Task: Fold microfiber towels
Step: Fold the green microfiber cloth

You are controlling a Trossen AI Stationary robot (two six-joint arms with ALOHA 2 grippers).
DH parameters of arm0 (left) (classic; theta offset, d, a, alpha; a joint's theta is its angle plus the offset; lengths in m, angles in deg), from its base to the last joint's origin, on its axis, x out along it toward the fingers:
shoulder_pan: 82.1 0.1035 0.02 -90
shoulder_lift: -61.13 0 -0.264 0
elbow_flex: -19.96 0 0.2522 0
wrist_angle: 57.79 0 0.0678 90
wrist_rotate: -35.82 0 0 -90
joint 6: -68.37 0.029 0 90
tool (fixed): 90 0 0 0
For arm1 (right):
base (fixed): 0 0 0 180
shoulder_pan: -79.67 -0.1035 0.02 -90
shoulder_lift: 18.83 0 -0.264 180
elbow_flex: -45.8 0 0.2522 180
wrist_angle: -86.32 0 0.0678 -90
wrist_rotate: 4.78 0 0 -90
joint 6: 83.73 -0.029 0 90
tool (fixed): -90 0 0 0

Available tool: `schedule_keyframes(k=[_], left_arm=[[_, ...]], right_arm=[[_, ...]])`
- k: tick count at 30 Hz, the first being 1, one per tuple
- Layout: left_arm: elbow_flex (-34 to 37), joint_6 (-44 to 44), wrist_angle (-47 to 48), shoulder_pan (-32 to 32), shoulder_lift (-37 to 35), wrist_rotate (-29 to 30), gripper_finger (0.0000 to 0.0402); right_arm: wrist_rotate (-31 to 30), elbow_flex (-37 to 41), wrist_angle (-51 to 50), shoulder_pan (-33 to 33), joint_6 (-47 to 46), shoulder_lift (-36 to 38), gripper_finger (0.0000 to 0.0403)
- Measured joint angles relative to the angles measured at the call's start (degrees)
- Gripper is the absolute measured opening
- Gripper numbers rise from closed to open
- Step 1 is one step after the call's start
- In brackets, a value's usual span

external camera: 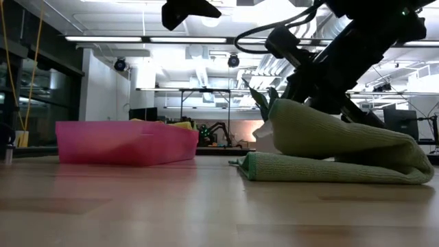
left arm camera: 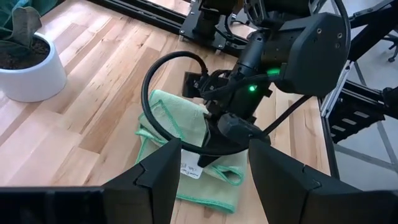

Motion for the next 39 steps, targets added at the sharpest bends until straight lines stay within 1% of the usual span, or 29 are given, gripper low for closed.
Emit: schedule_keyframes(k=[6, 9, 11, 14, 17, 20, 22, 24, 28, 30, 32, 35, 36, 39], left_arm=[[0.0, 0.4, 0.0, 0.0, 0.0, 0.5, 0.0177], [0.0, 0.4, 0.0, 0.0, 0.0, 1.1, 0.0177], [0.0, 0.4, 0.0, 0.0, 0.0, 1.3, 0.0177], [0.0, 0.4, 0.0, 0.0, 0.0, 1.4, 0.0177], [0.0, 0.4, 0.0, 0.0, 0.0, 1.4, 0.0177], [0.0, 0.4, 0.0, 0.0, 0.0, 1.5, 0.0177], [0.0, 0.4, 0.0, 0.0, 0.0, 1.5, 0.0177], [0.0, 0.4, 0.0, 0.0, 0.0, 1.5, 0.0177], [0.0, 0.4, 0.0, 0.0, 0.0, 1.5, 0.0177], [0.0, 0.3, 0.0, 0.0, 0.0, 1.5, 0.0177], [0.0, 0.1, 0.0, 0.0, 0.0, 1.5, 0.0177], [0.0, 0.0, 0.0, 0.0, 0.0, 1.5, 0.0177], [0.0, -0.1, 0.0, 0.0, 0.0, 1.5, 0.0177], [0.0, -0.8, -0.2, 0.0, 0.0, 1.7, 0.0177]], right_arm=[[-0.1, 0.0, 1.9, 0.0, 1.1, -0.1, 0.0000], [2.2, 0.0, 2.9, 0.6, 1.9, -0.1, 0.0002], [2.9, 0.0, 2.9, 0.8, 2.6, -0.1, 0.0015], [4.0, 0.0, 3.2, 1.3, 4.5, -0.1, 0.0058], [4.8, 0.0, 3.2, 2.0, 5.4, 0.0, 0.0117], [5.1, 0.0, 2.8, 3.1, 9.8, 1.8, 0.0176], [5.3, 0.0, -0.2, 3.9, 13.5, 4.8, 0.0206], [5.5, 0.0, -7.1, 4.7, 15.5, 8.9, 0.0222], [4.6, 0.0, -25.9, 4.9, 14.7, 17.8, 0.0228], [6.0, 0.0, -34.9, 4.0, 12.9, 21.1, 0.0228], [7.8, 0.2, -41.2, 2.7, 10.1, 23.1, 0.0229], [11.2, 3.1, -42.0, 0.2, 5.8, 23.7, 0.0229], [12.0, 4.6, -40.2, -0.7, 4.3, 23.5, 0.0229], [12.3, 10.0, -30.3, -2.5, -0.5, 22.3, 0.0229]])
